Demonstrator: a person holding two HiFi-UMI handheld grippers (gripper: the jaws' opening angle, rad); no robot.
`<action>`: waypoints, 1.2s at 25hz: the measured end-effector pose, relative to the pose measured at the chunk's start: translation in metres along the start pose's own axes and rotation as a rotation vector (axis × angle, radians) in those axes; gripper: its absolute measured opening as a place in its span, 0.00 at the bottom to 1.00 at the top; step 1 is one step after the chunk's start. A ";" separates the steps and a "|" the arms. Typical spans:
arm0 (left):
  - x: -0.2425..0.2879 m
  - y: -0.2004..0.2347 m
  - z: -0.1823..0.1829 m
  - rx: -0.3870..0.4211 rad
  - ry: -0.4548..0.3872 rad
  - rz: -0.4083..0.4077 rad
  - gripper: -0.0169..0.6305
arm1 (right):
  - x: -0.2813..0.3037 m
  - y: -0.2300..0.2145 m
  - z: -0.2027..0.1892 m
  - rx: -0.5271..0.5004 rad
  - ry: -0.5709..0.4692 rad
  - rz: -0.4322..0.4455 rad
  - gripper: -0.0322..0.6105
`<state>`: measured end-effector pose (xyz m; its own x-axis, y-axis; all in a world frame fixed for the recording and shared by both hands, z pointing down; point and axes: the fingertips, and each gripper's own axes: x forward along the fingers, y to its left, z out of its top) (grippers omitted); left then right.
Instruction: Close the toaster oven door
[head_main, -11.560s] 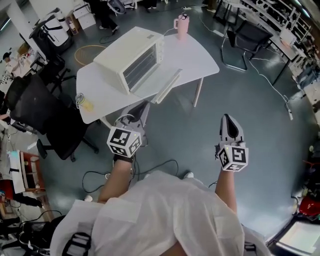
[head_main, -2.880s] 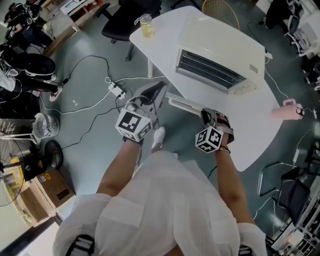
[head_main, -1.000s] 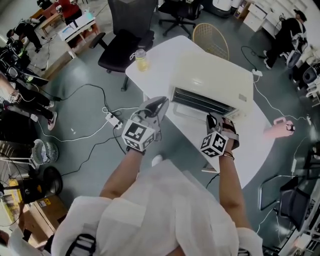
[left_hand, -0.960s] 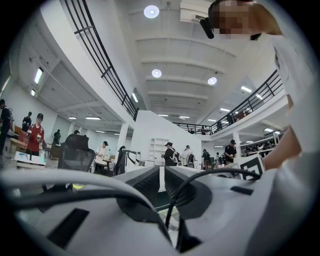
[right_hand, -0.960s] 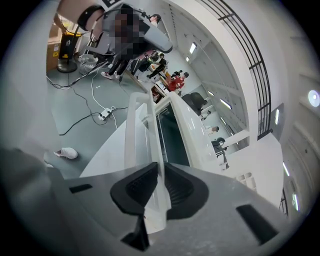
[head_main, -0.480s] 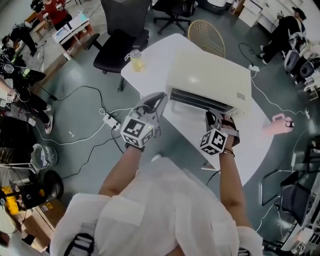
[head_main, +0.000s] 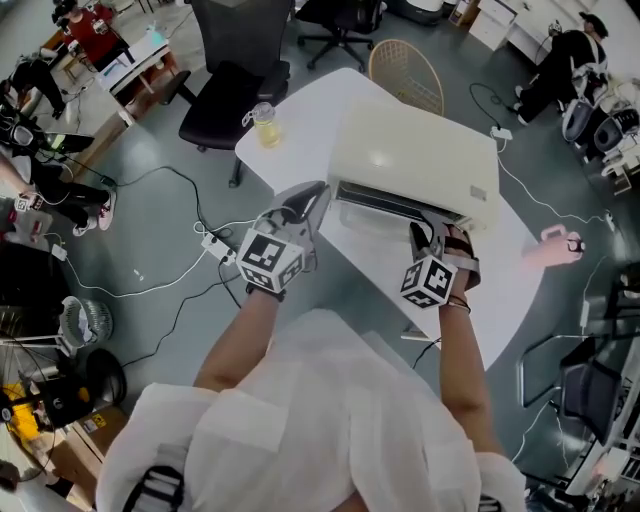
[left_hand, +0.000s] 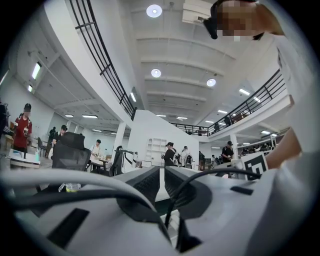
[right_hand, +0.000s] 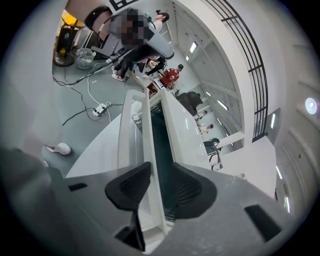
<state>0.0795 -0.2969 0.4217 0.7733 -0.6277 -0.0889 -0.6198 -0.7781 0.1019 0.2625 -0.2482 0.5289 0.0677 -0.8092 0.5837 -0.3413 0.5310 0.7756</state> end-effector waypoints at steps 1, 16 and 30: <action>0.002 0.001 0.000 0.002 0.001 -0.003 0.06 | 0.001 -0.002 0.000 -0.002 -0.001 -0.007 0.27; 0.015 0.013 -0.001 -0.001 -0.001 -0.025 0.06 | 0.013 -0.028 0.000 -0.030 0.025 -0.047 0.37; 0.016 0.013 0.000 0.003 -0.001 -0.029 0.06 | 0.021 -0.040 -0.001 -0.058 0.048 -0.048 0.39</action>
<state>0.0834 -0.3175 0.4213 0.7909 -0.6050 -0.0923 -0.5976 -0.7959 0.0967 0.2789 -0.2860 0.5102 0.1280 -0.8219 0.5551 -0.2819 0.5065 0.8149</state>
